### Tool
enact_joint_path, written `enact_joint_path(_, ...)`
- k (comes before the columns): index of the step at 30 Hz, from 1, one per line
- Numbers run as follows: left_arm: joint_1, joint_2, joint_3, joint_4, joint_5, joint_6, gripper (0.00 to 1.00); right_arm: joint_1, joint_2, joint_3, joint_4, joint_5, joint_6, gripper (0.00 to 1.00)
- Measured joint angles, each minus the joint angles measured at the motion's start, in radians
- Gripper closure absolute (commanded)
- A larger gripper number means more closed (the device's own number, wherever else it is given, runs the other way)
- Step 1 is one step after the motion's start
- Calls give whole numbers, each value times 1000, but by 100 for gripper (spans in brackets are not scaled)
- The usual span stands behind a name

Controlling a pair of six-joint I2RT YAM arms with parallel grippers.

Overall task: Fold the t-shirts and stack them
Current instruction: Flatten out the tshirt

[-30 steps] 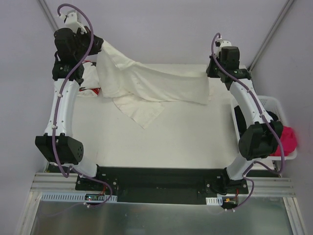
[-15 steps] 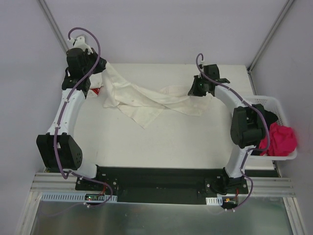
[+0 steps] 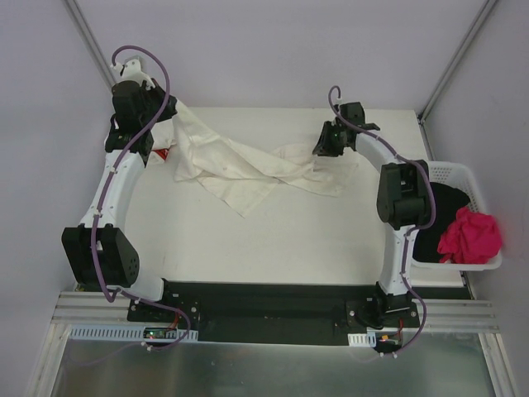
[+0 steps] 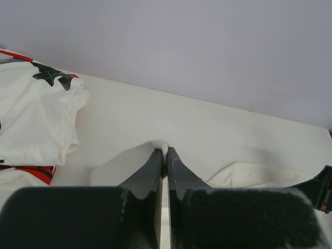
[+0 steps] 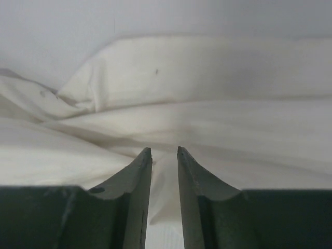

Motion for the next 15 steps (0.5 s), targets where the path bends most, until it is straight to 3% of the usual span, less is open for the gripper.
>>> enact_joint_path(9,0,0,-11,-1,-47,27,100,-103,22,114,-3,4,-7,62)
enact_joint_path(15,0,0,-15,-1,-50,34,100,-103,-55,-90,49,-10,8,66)
